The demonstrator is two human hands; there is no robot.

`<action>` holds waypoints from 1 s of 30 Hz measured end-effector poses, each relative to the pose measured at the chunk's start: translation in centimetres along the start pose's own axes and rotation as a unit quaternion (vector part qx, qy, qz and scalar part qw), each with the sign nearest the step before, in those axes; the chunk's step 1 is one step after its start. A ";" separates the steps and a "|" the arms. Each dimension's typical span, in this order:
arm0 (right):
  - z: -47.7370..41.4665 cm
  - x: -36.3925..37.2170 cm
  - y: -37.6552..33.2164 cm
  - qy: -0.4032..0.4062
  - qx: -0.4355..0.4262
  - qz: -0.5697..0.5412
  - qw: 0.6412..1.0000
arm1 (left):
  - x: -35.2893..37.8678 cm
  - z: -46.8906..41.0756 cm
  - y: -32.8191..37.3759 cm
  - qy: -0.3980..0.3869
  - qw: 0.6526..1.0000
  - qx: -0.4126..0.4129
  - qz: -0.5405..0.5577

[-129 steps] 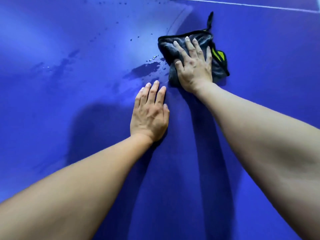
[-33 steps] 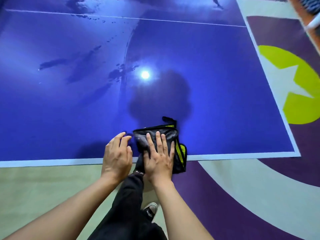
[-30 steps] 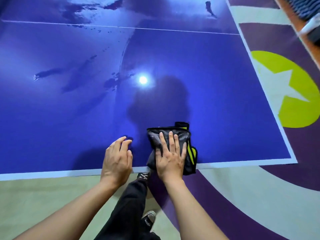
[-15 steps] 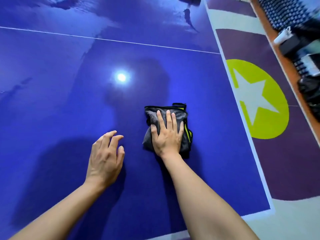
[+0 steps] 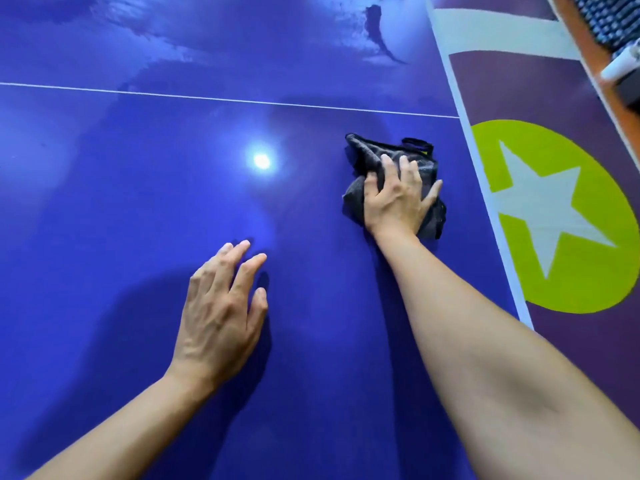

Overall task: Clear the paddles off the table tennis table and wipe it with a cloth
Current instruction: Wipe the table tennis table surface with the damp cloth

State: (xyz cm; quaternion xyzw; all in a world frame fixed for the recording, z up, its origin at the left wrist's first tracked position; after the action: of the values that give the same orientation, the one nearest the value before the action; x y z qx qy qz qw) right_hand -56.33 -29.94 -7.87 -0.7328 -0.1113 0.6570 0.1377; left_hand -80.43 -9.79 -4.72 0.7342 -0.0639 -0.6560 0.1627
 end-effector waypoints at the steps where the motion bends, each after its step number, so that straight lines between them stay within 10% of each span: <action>1: -1.9 -0.2 1.4 -0.006 0.013 0.006 1.000 | 0.6 -1.0 0.4 0.005 1.000 0.005 -0.010; 16: -12.2 -0.7 6.4 -0.007 0.128 0.013 0.992 | -1.0 -5.3 -8.5 0.034 0.987 -0.134 -0.085; 30: 1.7 12.9 -33.8 -0.091 -0.221 0.005 0.971 | -4.2 0.1 -17.7 0.032 0.993 -0.097 -0.056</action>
State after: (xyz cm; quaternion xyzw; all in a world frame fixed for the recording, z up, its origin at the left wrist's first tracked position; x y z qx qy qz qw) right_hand -56.01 6.23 -8.31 -0.6824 -0.2622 0.6811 -0.0414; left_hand -83.23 8.11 -6.53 0.7381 0.0466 -0.6433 0.1980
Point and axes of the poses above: each hand's wrist, its own z-axis away from the middle knuckle, its own x-axis out of the palm, y = z × x, the point moved 3 cm from there along -z, towards the middle knuckle, and after that the axes turned 5 degrees about -z, right-handed, at the moved point
